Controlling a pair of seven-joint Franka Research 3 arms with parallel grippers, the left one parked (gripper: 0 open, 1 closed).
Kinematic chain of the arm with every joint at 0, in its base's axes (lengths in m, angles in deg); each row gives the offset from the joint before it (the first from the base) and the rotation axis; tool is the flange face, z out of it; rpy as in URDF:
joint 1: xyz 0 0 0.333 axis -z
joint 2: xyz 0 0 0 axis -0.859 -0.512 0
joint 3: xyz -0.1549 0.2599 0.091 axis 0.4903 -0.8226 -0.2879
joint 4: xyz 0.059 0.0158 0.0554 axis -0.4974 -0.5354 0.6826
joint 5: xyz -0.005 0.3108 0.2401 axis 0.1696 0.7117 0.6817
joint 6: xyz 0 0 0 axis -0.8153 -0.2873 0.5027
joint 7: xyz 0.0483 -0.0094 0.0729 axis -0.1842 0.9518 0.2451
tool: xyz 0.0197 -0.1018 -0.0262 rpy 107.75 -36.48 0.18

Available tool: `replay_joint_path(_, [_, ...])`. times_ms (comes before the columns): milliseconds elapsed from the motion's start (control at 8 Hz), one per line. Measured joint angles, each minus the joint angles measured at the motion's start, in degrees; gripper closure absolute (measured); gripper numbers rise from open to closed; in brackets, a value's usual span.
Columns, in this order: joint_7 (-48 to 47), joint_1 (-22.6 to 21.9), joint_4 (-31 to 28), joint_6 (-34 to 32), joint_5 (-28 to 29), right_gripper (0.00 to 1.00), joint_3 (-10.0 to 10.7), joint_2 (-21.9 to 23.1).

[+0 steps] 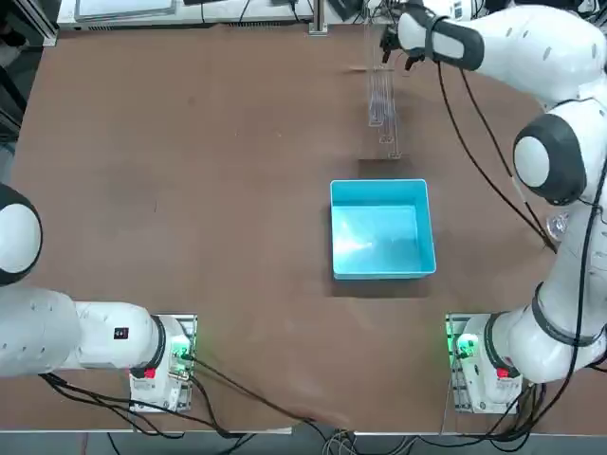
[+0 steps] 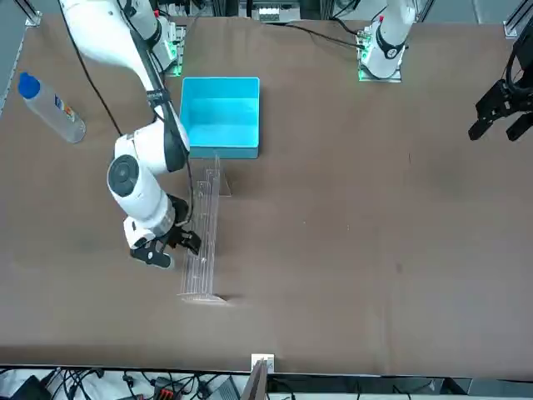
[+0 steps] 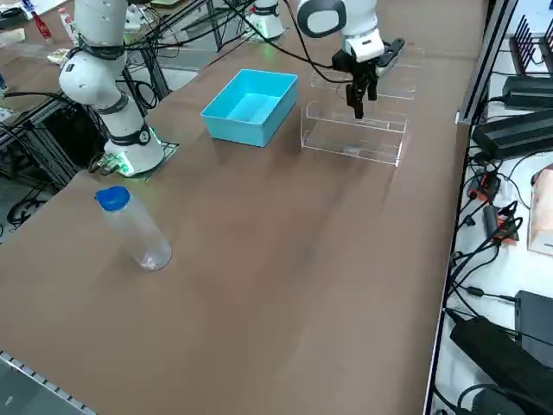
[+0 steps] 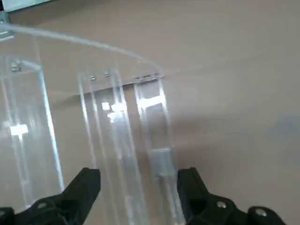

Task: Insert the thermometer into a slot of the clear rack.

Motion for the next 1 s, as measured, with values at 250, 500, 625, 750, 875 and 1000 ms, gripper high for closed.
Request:
replay_joint_path(250, [7.43, 3.22, 0.37, -6.62, -0.17, 0.0, 0.3, 3.74])
replay_joint_path(500, [17.3, 7.56, 0.48, -13.85, -0.26, 0.0, 0.45, 7.78])
replay_joint_path(625, [22.62, 10.14, 0.53, -17.06, -0.27, 0.0, 0.52, 9.8])
replay_joint_path(750, [27.15, 12.75, 0.57, -19.53, -0.28, 0.0, 0.57, 11.75])
replay_joint_path(875, [30.08, 15.03, 0.61, -21.33, -0.28, 0.0, 0.58, 13.66])
replay_joint_path(1000, [31.49, 16.77, 0.69, -22.44, -0.28, 0.0, 0.59, 15.55])
